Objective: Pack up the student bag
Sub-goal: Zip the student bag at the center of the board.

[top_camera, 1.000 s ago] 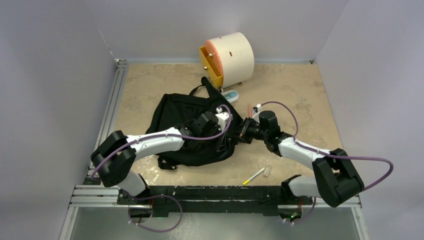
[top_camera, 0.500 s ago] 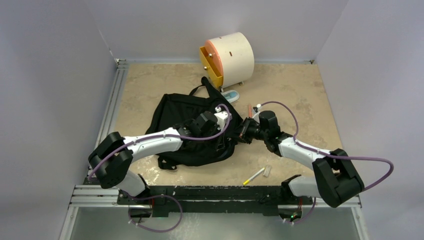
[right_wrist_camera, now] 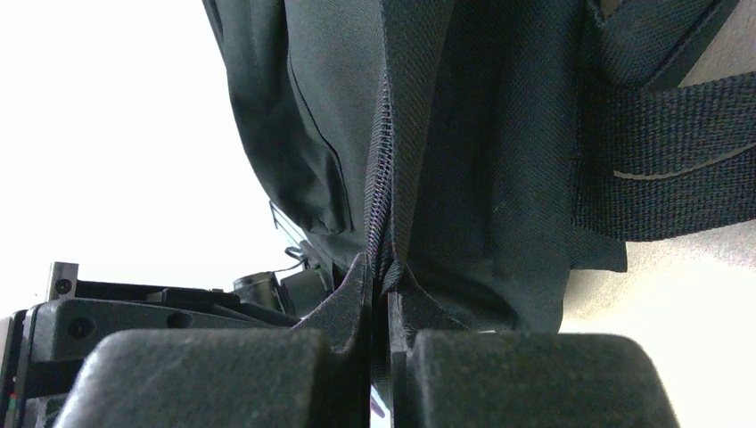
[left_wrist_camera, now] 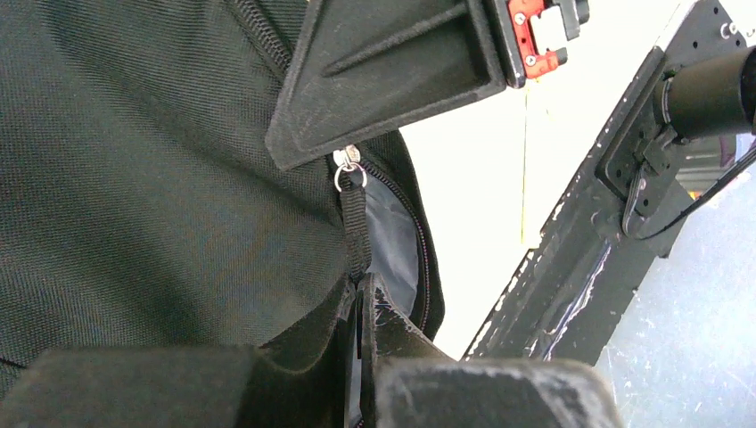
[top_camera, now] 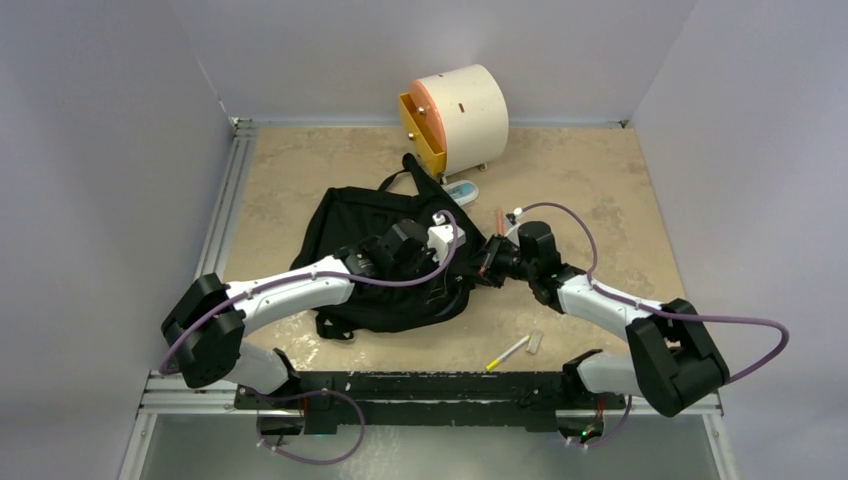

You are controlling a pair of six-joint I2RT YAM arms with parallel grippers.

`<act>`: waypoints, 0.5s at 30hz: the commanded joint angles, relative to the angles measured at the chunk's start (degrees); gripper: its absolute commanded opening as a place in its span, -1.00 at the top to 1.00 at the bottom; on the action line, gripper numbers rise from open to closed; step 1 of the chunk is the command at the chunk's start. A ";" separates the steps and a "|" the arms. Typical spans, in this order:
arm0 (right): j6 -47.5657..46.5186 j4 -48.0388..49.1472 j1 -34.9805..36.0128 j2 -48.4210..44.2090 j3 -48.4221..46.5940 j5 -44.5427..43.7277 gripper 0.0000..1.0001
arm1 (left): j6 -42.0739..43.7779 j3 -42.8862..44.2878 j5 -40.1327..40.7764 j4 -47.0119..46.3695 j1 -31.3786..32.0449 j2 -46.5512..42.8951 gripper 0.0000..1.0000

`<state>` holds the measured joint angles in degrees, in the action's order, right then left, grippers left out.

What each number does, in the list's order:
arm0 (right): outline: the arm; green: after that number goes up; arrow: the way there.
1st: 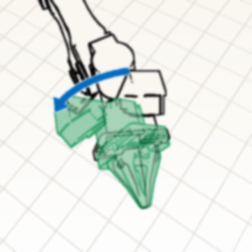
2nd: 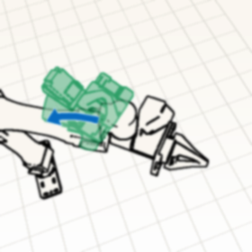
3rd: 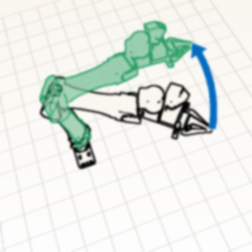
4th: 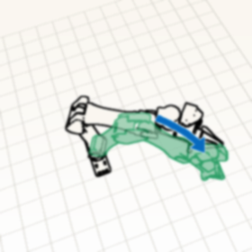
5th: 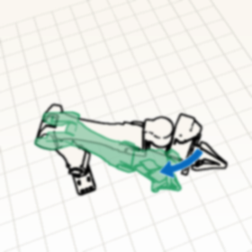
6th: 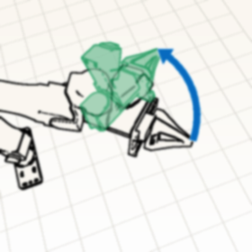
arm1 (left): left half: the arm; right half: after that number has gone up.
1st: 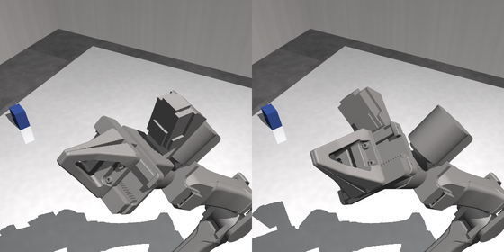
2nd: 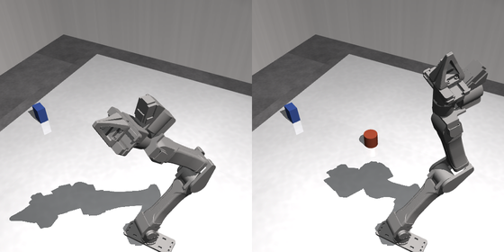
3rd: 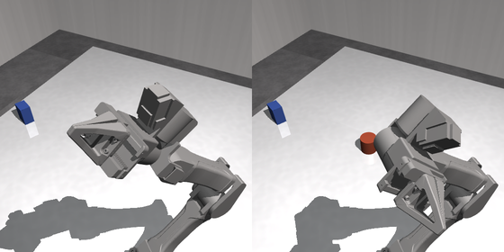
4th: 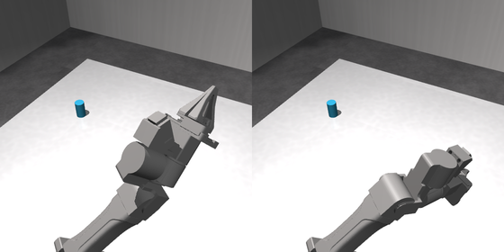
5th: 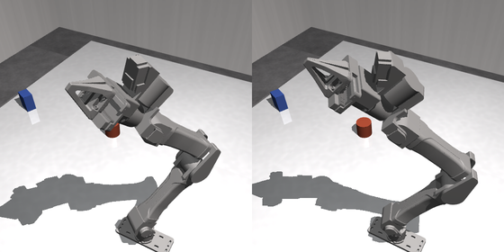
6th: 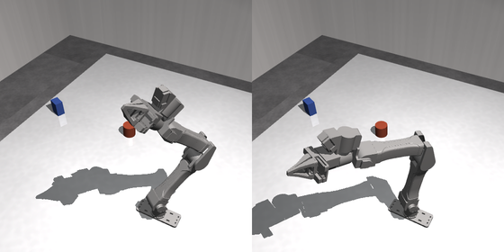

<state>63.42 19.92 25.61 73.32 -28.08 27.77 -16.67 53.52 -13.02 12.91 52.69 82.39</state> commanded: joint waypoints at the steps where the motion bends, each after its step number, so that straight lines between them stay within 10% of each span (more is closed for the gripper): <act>1: -0.56 -0.32 0.17 -1.34 -3.18 -2.40 1.00 | 3.29 0.34 -4.07 2.35 0.14 -1.62 1.00; 11: -2.76 -2.95 0.22 -0.45 -6.33 -4.61 0.33 | 2.82 -0.53 -5.71 2.67 0.23 -0.79 1.00; 15: -4.37 -6.58 0.18 -1.43 -7.77 -7.84 0.36 | 2.95 -0.21 -5.64 3.30 0.23 -0.33 1.00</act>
<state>61.54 15.88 25.93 73.38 -32.47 24.45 -15.18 53.45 -17.02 15.62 52.69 82.32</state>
